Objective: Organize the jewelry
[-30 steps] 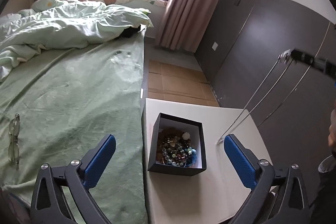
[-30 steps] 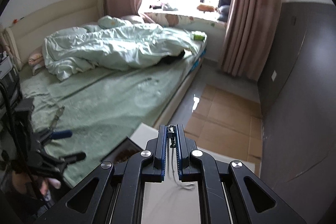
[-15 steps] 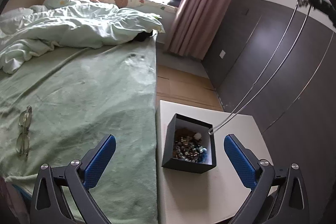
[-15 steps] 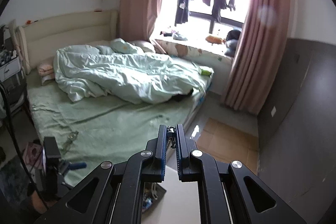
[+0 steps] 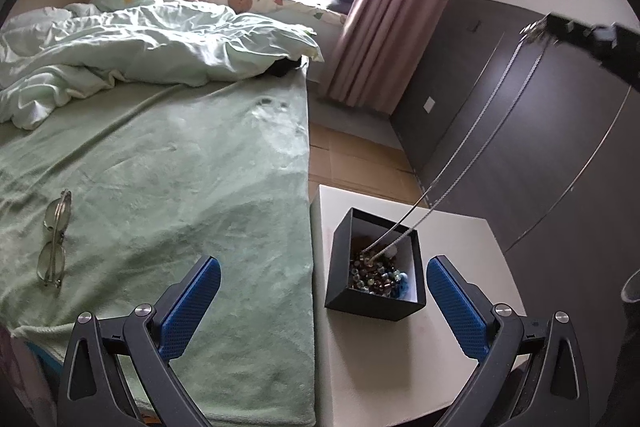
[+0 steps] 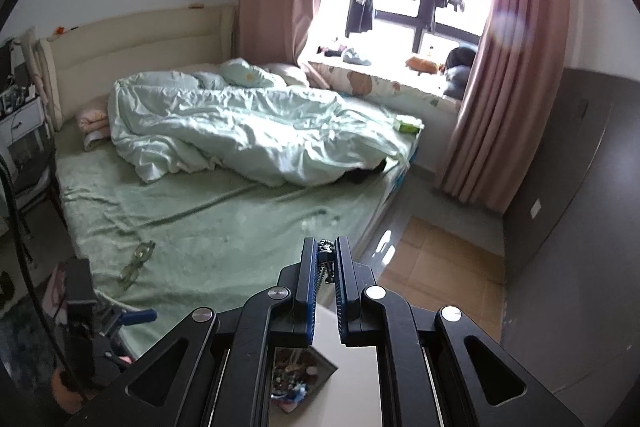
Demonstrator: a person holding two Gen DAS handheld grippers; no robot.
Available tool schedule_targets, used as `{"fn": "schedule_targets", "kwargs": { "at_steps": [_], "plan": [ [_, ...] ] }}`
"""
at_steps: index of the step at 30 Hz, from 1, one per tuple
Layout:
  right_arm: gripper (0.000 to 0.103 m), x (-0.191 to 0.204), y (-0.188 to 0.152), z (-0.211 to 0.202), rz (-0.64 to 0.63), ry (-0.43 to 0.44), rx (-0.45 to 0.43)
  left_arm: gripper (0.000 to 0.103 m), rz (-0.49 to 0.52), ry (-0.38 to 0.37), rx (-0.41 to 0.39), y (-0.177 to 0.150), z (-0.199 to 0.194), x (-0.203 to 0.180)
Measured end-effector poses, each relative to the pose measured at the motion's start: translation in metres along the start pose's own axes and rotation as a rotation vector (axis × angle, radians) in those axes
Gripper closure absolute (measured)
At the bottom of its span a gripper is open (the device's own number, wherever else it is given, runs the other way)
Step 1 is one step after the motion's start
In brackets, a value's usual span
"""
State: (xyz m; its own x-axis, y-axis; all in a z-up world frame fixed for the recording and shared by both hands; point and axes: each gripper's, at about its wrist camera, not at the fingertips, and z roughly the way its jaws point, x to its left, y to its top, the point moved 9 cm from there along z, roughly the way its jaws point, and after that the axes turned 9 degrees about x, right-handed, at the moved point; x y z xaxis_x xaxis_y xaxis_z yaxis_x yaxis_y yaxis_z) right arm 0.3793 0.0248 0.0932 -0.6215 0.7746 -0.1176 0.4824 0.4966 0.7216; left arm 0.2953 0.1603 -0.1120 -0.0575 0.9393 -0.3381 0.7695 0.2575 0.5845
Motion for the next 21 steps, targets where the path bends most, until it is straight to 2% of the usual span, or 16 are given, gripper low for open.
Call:
{"fn": "schedule_targets", "kwargs": {
  "at_steps": [3, 4, 5, 6, 7, 17, 21],
  "plan": [
    [0.091, 0.004, -0.016, 0.025, -0.003, 0.007, 0.057, 0.000, 0.001, -0.003, -0.001, 0.000, -0.001, -0.002],
    [0.075, 0.006, -0.024, 0.036, 0.004, 0.018, 0.099, 0.000, 0.002, -0.004, -0.003, 0.000, -0.002, -0.003],
    [0.064, 0.006, -0.029, 0.042, 0.011, 0.030, 0.120, 0.000, 0.003, -0.005, -0.005, 0.000, -0.002, -0.004],
    [0.046, 0.006, -0.033, 0.044, 0.017, 0.039, 0.120, 0.000, 0.006, -0.006, -0.006, 0.000, -0.003, -0.005],
    [0.041, 0.005, -0.036, 0.043, 0.018, 0.040, 0.113, 0.000, 0.010, -0.006, -0.006, 0.000, -0.004, -0.006],
    [0.040, -0.026, -0.064, 0.020, 0.099, 0.058, 0.120, 0.000, 0.047, -0.012, -0.011, 0.003, -0.012, -0.030],
    [0.034, -0.042, -0.081, 0.005, 0.142, 0.041, 0.113, 0.000, 0.070, -0.014, -0.024, 0.002, -0.022, -0.044]
  ]
}}
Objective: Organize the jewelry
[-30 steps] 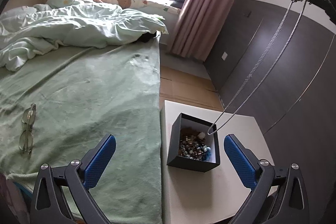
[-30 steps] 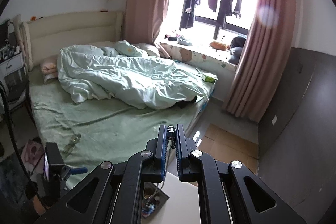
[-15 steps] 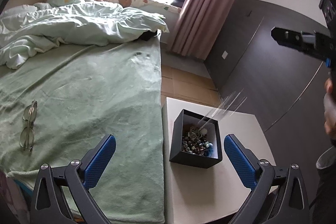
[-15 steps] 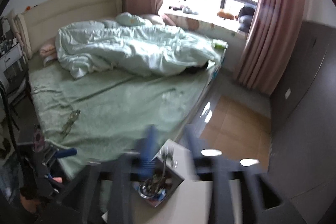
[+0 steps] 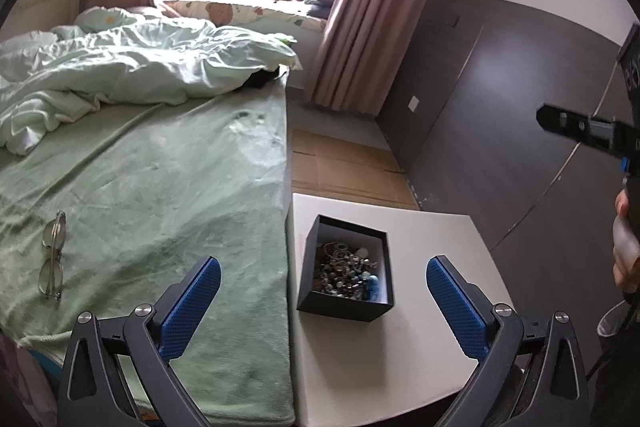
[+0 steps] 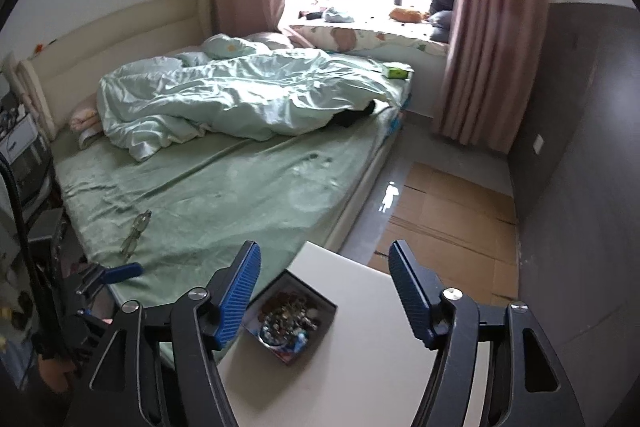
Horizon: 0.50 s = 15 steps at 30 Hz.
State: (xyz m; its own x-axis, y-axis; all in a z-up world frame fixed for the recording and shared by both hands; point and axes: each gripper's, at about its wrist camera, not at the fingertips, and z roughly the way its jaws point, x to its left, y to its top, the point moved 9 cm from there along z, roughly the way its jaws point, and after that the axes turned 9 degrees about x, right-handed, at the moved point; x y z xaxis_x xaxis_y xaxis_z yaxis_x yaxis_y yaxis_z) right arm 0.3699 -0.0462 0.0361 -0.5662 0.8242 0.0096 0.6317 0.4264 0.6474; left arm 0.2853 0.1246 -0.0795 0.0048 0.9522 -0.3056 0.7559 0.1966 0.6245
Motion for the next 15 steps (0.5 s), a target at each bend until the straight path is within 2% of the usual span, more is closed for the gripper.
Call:
{"fn": "schedule_targets", "kwargs": {
  "at_steps": [4, 7, 15],
  "plan": [
    [0.027, -0.012, -0.018, -0.014, 0.045, 0.014, -0.008, 0.000, 0.028, 0.001, -0.009, -0.001, -0.012, -0.017],
    [0.014, -0.019, -0.035, -0.025, 0.083, 0.024, -0.020, 0.000, 0.053, 0.002, -0.026, -0.005, -0.024, -0.031],
    [0.005, -0.030, -0.087, -0.057, 0.169, 0.023, -0.059, 0.000, 0.129, 0.025, -0.065, -0.021, -0.058, -0.067]
  ]
}}
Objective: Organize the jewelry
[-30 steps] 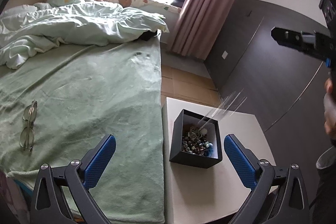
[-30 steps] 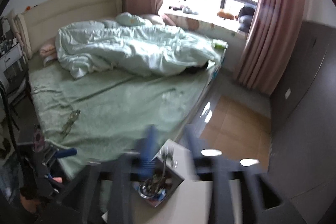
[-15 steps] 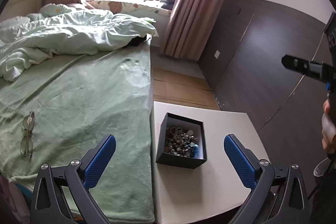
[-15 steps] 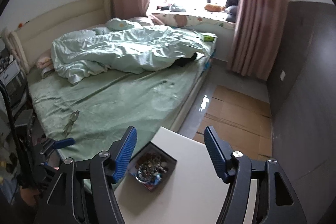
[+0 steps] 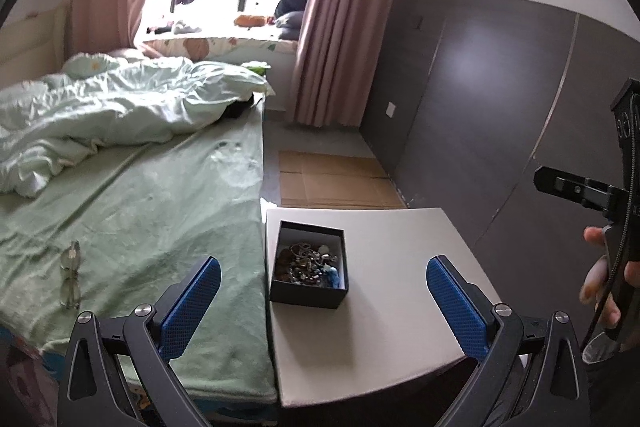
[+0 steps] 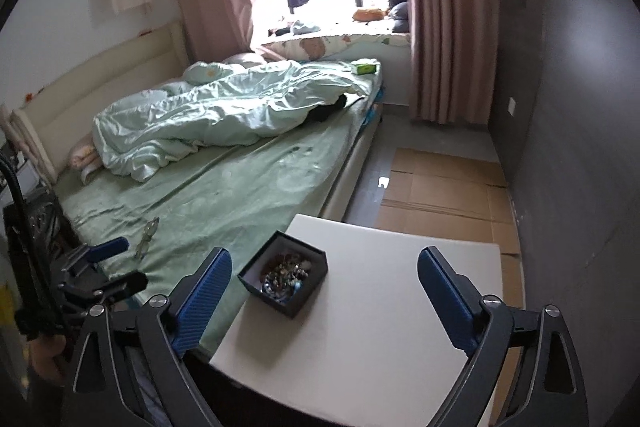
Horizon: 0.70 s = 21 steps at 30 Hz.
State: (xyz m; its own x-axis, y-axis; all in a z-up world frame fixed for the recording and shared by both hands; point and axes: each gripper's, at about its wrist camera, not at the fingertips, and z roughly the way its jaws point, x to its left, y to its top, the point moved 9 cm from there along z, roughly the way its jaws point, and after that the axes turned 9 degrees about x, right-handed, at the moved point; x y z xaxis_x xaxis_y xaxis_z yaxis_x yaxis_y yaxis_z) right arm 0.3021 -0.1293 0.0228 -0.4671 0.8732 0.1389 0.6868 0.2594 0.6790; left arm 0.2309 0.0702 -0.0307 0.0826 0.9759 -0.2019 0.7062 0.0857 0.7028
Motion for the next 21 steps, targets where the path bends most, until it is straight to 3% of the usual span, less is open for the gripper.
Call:
{"fn": "schedule_targets", "kwargs": {
  "at_steps": [1, 14, 21],
  "plan": [
    [0.000, -0.001, -0.005, -0.005, 0.008, 0.000, -0.007, 0.000, 0.006, -0.001, -0.007, -0.002, -0.005, -0.004],
    [0.000, 0.002, -0.061, -0.069, 0.036, -0.065, -0.087, 0.000, 0.079, 0.023, -0.054, -0.038, -0.056, -0.037],
    [0.000, 0.008, -0.095, -0.097, 0.073, -0.052, -0.123, 0.000, 0.096, 0.024, -0.087, -0.057, -0.085, -0.049]
  ]
}}
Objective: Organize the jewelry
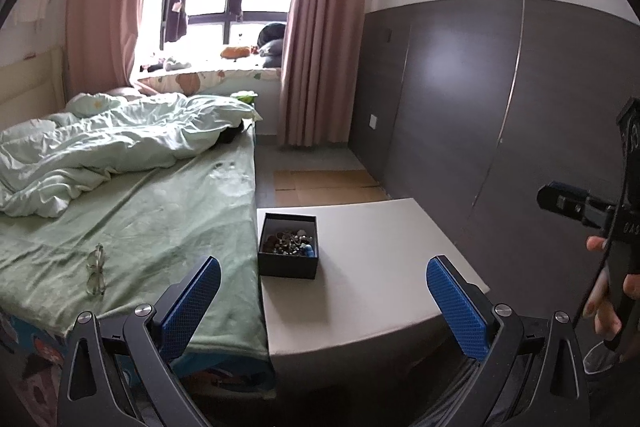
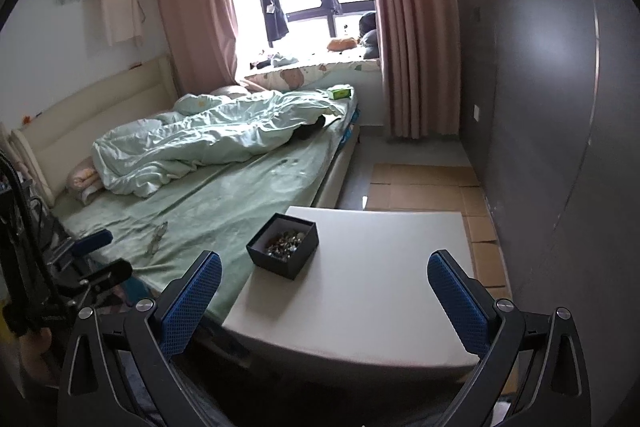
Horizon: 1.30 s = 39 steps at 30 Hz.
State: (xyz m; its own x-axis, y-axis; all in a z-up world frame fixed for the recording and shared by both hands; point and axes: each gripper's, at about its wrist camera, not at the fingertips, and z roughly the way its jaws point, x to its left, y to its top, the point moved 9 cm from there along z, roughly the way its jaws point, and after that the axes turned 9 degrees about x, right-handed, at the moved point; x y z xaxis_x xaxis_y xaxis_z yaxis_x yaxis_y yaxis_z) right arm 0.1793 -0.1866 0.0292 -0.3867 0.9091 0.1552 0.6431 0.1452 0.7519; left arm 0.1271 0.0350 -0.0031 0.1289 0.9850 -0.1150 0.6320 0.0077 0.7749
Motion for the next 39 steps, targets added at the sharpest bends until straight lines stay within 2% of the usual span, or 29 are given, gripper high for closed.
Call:
{"fn": "schedule_targets", "kwargs": {
  "at_steps": [9, 14, 18, 39],
  "plan": [
    [0.000, 0.003, -0.050, -0.032, 0.037, -0.011, -0.030, 0.000, -0.046, -0.027, -0.059, -0.031, -0.034, -0.008],
    [0.000, 0.009, -0.073, -0.045, 0.046, -0.001, -0.037, 0.000, -0.056, -0.006, -0.092, -0.045, -0.049, -0.006],
    [0.000, 0.010, -0.088, -0.048, 0.020, -0.023, -0.026, 0.000, -0.053, -0.002, -0.090, -0.055, -0.053, -0.005],
    [0.000, 0.000, -0.100, -0.049, 0.060, -0.026, -0.031, 0.000, -0.051, 0.034, -0.096, -0.061, -0.059, 0.002]
  ]
}}
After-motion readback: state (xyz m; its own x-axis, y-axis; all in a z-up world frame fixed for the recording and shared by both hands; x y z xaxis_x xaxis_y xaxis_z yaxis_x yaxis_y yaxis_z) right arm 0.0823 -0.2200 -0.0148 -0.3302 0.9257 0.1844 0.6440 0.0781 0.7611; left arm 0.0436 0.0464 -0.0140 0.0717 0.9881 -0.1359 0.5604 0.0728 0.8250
